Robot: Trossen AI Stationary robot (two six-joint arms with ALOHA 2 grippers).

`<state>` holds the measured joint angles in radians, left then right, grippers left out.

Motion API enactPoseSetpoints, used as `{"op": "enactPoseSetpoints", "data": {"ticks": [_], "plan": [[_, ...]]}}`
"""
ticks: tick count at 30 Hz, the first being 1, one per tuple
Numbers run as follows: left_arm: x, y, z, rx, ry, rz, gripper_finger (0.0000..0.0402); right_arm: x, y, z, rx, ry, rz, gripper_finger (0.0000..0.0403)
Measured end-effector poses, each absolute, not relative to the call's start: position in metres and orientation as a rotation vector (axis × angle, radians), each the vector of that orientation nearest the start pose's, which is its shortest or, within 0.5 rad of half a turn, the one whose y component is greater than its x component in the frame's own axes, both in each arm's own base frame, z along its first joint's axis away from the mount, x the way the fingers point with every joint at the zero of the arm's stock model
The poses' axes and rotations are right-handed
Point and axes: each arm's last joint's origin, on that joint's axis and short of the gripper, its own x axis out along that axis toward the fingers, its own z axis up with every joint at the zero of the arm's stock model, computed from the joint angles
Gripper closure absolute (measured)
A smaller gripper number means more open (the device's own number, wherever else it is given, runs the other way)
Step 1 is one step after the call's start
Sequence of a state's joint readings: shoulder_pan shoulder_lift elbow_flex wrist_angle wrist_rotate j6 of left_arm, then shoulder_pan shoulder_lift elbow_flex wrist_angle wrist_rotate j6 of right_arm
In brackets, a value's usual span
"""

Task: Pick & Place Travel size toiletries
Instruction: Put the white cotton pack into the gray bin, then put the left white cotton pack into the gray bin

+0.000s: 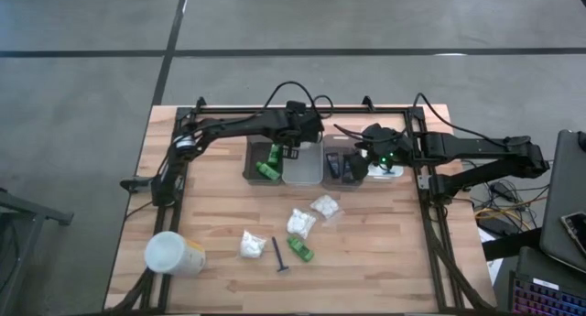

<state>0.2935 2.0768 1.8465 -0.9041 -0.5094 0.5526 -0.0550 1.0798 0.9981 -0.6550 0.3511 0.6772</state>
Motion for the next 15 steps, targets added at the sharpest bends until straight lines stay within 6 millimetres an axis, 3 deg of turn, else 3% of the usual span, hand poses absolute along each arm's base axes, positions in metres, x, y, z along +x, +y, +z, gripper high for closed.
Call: {"op": "enactPoseSetpoints", "data": {"ticks": [6,11,15], "plan": [[0.4169,0.1356,0.2583,0.482,1.249,0.251,0.0223,0.2141,-0.0217,0.3123,0.528,0.571,-0.616,0.0100],[0.4165,0.1364,0.2583,0.480,1.255,0.287,0.0223,0.2141,-0.0218,0.3122,0.528,0.571,-0.617,0.0113],[0.4139,0.1385,0.2620,0.570,1.298,0.427,0.0223,0.2140,-0.0218,0.3122,0.529,0.571,-0.617,0.0125]]}}
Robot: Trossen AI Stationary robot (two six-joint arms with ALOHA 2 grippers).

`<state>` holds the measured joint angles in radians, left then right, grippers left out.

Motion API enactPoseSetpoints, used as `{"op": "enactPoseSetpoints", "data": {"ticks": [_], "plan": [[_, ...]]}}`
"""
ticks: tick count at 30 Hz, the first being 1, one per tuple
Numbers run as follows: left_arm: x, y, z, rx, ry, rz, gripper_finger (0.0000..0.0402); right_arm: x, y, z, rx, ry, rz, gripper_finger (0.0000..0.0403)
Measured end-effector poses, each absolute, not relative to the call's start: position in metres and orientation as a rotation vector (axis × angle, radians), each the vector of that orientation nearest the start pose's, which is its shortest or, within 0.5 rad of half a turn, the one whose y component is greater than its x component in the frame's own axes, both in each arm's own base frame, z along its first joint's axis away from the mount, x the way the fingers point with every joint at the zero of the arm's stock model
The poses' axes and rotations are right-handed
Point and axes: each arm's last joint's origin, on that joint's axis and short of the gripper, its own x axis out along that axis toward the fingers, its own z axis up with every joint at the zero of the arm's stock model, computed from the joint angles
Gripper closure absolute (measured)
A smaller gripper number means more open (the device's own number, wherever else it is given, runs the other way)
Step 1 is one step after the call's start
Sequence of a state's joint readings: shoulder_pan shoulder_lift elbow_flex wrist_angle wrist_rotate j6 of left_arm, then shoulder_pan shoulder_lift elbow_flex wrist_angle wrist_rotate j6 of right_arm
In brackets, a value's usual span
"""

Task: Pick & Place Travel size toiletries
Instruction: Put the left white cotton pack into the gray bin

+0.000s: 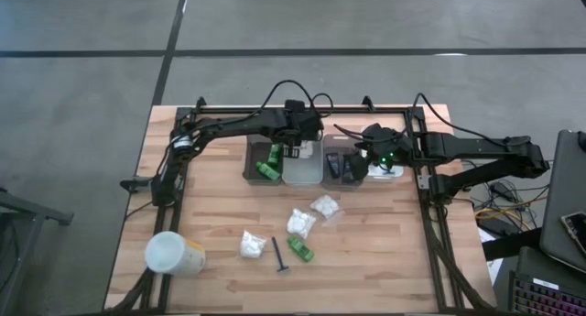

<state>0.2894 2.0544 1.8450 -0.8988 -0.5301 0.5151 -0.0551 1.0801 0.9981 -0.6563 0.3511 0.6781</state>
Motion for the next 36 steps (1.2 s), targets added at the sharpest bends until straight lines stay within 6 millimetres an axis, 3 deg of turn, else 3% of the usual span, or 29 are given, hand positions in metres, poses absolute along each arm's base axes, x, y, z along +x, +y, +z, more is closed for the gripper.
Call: {"op": "enactPoseSetpoints", "data": {"ticks": [6,15,21,26,31,36], "plan": [[0.394,0.118,0.294,0.546,1.285,0.335,0.0223,0.213,-0.022,0.311,0.528,0.582,-0.621,0.0138],[0.341,0.095,0.351,0.252,1.204,0.278,0.0223,0.212,-0.021,0.310,0.582,0.589,-0.644,0.0149],[0.311,0.078,0.368,0.147,1.116,0.085,0.0225,0.213,-0.011,0.308,0.623,0.586,-0.622,0.0156],[0.284,0.056,0.344,0.072,1.172,-0.058,0.0225,0.213,-0.003,0.303,0.647,0.582,-0.633,0.0150],[0.260,0.027,0.295,0.026,1.243,-0.183,0.0225,0.216,0.001,0.298,0.696,0.541,-0.624,0.0132],[0.244,-0.005,0.249,-0.136,1.228,-0.335,0.0225,0.218,0.002,0.298,0.738,0.519,-0.609,0.0112]]}}
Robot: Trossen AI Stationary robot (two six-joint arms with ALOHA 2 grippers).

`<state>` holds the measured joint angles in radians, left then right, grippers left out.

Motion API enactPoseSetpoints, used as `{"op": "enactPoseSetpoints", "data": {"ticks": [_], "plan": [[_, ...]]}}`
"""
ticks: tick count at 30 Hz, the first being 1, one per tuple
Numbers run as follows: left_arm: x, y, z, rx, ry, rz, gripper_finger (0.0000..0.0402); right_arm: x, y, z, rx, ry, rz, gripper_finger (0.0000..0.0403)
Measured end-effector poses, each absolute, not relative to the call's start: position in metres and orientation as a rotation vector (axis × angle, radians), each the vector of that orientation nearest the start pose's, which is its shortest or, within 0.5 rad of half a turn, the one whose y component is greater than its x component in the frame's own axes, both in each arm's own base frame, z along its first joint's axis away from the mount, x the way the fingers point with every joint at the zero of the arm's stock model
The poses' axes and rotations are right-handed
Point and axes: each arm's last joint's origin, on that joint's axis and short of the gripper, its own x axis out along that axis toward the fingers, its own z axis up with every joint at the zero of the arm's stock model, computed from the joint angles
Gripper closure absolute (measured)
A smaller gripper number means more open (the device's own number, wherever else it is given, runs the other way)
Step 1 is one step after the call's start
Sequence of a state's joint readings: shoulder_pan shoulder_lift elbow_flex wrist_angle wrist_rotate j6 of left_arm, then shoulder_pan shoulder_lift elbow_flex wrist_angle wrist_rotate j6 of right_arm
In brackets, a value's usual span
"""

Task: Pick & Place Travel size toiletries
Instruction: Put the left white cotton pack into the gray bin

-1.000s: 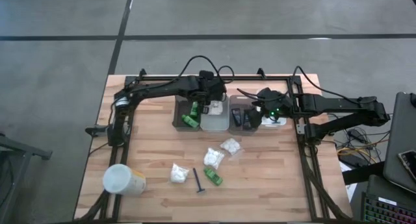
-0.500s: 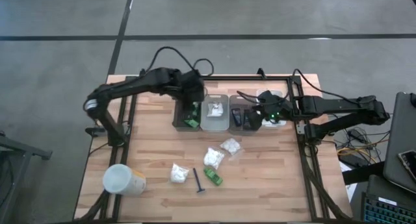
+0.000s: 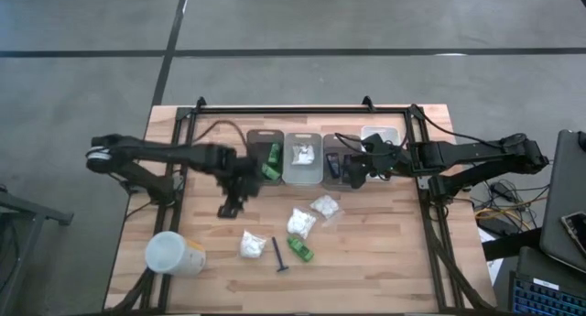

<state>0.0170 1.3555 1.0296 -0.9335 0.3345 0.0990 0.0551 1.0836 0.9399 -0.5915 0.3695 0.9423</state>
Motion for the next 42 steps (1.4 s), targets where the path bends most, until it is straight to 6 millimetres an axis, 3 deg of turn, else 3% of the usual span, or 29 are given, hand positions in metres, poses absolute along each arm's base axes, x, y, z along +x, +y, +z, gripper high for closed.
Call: {"op": "enactPoseSetpoints", "data": {"ticks": [4,11,26,42], "plan": [[0.239,-0.028,0.221,-0.240,1.199,-0.389,0.0225,0.218,0.002,0.298,0.751,0.517,-0.609,0.0098],[0.231,-0.053,0.191,-0.193,1.168,-0.448,0.0225,0.218,0.002,0.298,0.760,0.513,-0.609,0.0080],[0.246,-0.057,0.175,-0.189,0.931,-0.435,0.0225,0.217,0.002,0.296,0.753,0.525,-0.611,0.0056],[0.262,-0.061,0.137,-0.253,1.019,-0.394,0.0228,0.216,0.002,0.293,0.728,0.550,-0.605,0.0089]]}}
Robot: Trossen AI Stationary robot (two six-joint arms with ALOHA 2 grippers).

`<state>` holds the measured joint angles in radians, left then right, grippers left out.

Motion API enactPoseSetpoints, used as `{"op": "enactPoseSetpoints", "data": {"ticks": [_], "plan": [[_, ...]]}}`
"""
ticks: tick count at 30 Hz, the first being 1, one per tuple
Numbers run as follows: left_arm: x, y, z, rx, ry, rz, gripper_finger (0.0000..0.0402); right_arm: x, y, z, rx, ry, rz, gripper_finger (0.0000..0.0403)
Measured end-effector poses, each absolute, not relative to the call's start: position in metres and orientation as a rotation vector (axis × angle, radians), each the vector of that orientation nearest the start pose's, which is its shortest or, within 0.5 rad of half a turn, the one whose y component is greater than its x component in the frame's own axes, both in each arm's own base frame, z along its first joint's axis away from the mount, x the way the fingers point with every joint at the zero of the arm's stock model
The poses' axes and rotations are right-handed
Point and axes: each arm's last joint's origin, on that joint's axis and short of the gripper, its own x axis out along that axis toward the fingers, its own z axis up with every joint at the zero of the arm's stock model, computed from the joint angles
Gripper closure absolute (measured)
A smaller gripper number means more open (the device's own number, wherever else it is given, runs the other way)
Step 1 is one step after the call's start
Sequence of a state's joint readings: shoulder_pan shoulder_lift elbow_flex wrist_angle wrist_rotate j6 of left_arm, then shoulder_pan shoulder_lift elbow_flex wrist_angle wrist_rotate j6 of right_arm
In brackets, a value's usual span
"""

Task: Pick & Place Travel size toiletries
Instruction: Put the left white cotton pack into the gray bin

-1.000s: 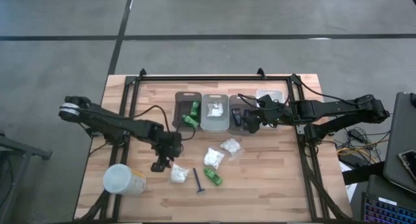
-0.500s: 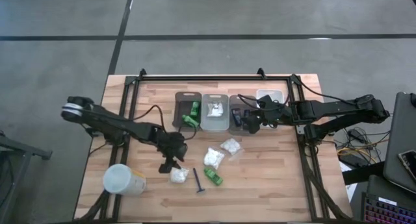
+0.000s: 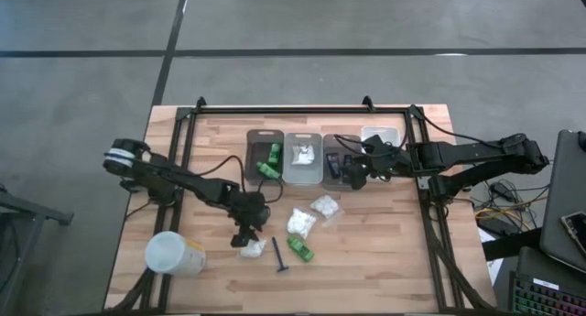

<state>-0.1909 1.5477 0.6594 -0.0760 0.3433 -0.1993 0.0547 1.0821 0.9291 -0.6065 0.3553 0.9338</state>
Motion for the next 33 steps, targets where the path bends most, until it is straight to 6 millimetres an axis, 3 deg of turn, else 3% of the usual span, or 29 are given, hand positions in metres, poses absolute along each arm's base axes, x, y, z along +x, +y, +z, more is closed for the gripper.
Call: {"op": "enactPoseSetpoints", "data": {"ticks": [4,9,15,27,33], "plan": [[0.263,-0.061,0.135,-0.256,1.029,-0.396,0.0257,0.214,0.002,0.291,0.715,0.578,-0.617,0.0102],[0.262,-0.061,0.136,-0.256,1.026,-0.398,0.0321,0.213,0.002,0.290,0.710,0.592,-0.623,0.0118],[0.264,-0.061,0.151,-0.259,1.009,-0.381,0.0385,0.213,0.002,0.290,0.709,0.592,-0.624,0.0133],[0.261,-0.059,0.165,-0.261,1.002,-0.349,0.0398,0.214,0.001,0.290,0.695,0.591,-0.620,0.0160],[0.252,-0.057,0.181,-0.260,0.977,-0.339,0.0399,0.214,0.001,0.290,0.694,0.588,-0.619,0.0153]]}}
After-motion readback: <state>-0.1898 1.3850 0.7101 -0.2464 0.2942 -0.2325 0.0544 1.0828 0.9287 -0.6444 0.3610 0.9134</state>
